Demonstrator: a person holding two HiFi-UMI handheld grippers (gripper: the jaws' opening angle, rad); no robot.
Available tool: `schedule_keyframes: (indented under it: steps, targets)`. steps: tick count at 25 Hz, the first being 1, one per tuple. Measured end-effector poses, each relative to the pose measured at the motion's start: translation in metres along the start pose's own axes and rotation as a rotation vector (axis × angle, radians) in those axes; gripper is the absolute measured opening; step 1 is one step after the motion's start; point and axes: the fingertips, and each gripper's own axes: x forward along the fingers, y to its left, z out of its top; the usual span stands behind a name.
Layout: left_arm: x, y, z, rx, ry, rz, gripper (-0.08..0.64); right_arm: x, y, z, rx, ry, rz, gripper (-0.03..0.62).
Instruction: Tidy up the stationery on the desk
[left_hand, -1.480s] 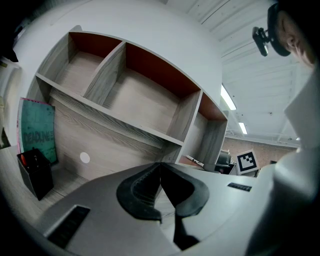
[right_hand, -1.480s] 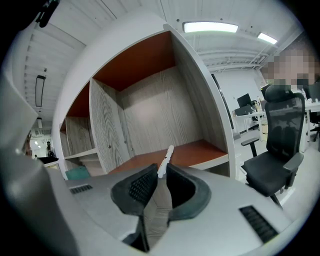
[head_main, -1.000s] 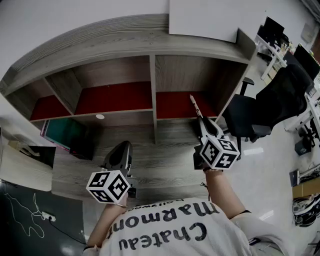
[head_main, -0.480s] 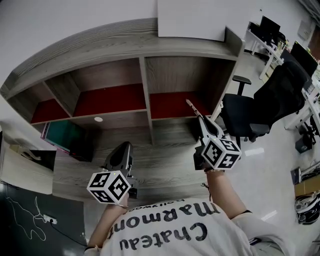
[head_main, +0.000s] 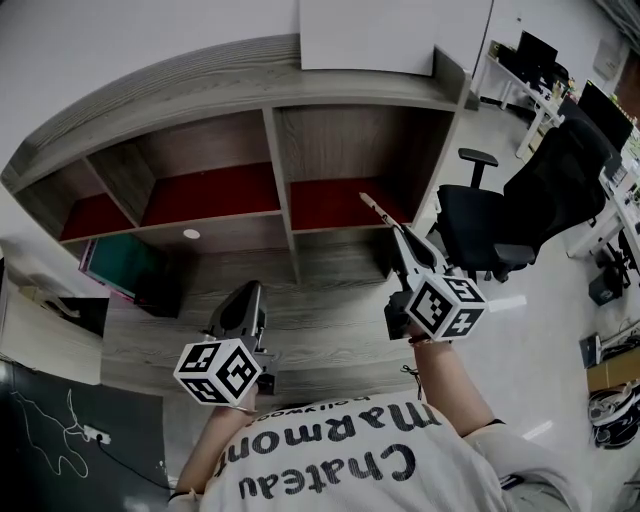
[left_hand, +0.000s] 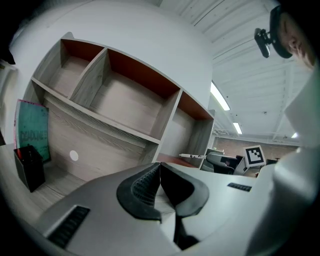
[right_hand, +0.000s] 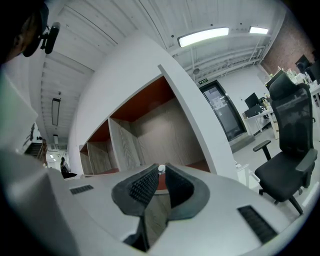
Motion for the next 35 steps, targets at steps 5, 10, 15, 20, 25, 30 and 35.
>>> schedule_keyframes:
  steps: [5, 10, 15, 20, 25, 30, 35]
  targets:
    - [-0.005, -0.014, -0.003, -0.003, -0.013, 0.006, 0.015, -0.013, 0.013, 0.017, -0.008, -0.034, 0.072, 0.052]
    - [-0.019, -0.022, -0.009, -0.014, -0.029, 0.031, 0.015, -0.025, 0.033, 0.023, -0.034, -0.047, 0.154, 0.052]
    - [-0.037, -0.024, -0.02, -0.025, -0.042, 0.069, 0.015, -0.035, 0.053, 0.018, -0.042, -0.043, 0.23, 0.051]
    - [-0.055, -0.021, -0.031, -0.04, -0.046, 0.105, 0.015, -0.046, 0.071, 0.011, -0.02, -0.048, 0.302, 0.051]
    - [-0.067, -0.017, -0.04, -0.05, -0.039, 0.131, 0.015, -0.049, 0.091, -0.004, -0.001, -0.018, 0.375, 0.051]
    - [-0.08, -0.005, -0.035, -0.065, -0.051, 0.162, 0.015, -0.044, 0.119, -0.021, 0.002, 0.024, 0.438, 0.051]
    - [-0.093, 0.013, -0.032, -0.077, -0.06, 0.197, 0.015, -0.032, 0.146, -0.038, -0.005, 0.062, 0.488, 0.051]
